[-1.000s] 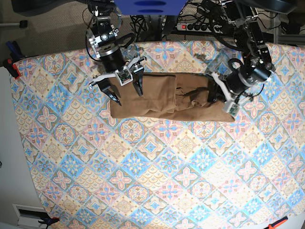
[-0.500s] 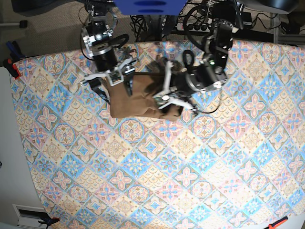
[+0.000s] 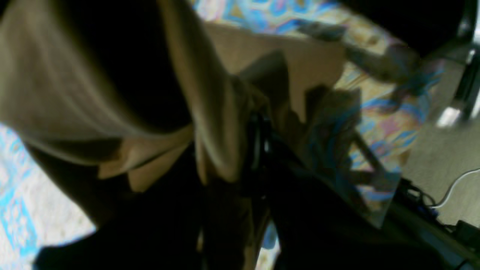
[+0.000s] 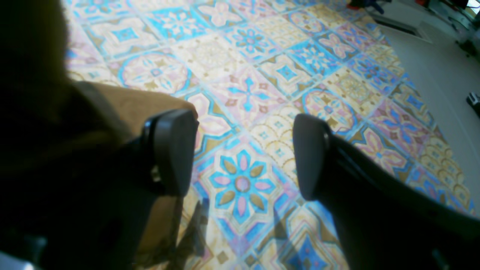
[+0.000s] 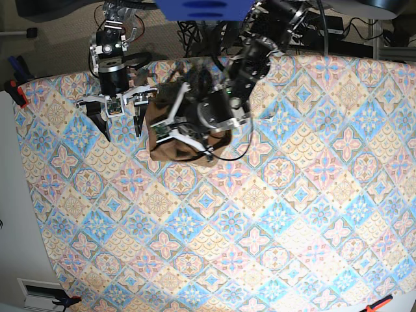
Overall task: Layout the t-shirt on the table in an organized manner, then fold the t-shirt properly
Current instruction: 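Grasp the brown shirt end with the left gripper and fold it toward the right gripper, then lift the folded shirt bundle with the left gripper, right gripper hovering beside it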
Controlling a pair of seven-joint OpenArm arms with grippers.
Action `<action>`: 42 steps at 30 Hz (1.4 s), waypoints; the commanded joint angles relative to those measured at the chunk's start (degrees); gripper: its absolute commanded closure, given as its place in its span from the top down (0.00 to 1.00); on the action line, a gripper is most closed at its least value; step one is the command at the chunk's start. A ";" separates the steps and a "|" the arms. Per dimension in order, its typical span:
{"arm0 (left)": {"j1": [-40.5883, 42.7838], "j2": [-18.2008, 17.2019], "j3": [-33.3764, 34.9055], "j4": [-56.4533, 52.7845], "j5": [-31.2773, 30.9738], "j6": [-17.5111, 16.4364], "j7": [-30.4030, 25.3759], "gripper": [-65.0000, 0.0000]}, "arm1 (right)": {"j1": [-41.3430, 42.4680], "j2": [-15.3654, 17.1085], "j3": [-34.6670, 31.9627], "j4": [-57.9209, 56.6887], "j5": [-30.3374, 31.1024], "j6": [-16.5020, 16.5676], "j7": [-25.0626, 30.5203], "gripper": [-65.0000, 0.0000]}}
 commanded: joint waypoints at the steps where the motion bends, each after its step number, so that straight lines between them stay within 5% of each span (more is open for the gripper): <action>1: -1.15 1.45 0.42 -0.28 -0.08 0.29 -1.22 0.00 | -0.08 0.01 0.14 0.91 0.73 -0.16 1.46 0.60; 10: -3.79 2.76 1.04 -14.34 1.41 0.29 -7.20 0.03 | -0.87 0.01 0.14 0.91 0.73 -0.16 1.64 0.60; 16: -3.61 2.76 0.77 -14.25 -1.14 0.29 -12.39 0.58 | -0.87 0.01 0.14 0.91 0.64 -0.16 1.46 0.60; 21: -3.61 2.76 0.69 -14.25 -12.04 0.29 -20.04 0.78 | -0.79 0.01 0.23 0.82 0.64 -0.16 1.46 0.60; 32: -3.53 0.49 0.60 -5.20 -31.55 0.29 -22.85 0.74 | -0.26 0.01 4.01 0.03 0.73 -0.16 1.64 0.60; 36: -3.35 -4.09 -0.81 2.18 -31.29 0.29 -22.76 0.50 | -0.26 0.01 4.01 -0.06 0.73 -0.16 1.72 0.60; 40: -0.63 -10.59 -5.20 8.25 -31.29 0.29 -23.20 0.05 | -0.26 0.01 3.66 -0.15 0.73 -0.16 1.72 0.60; 42: 1.22 -13.49 -7.58 10.36 -31.29 0.29 -23.20 0.00 | -0.26 0.01 3.66 -0.77 0.73 -0.16 1.72 0.60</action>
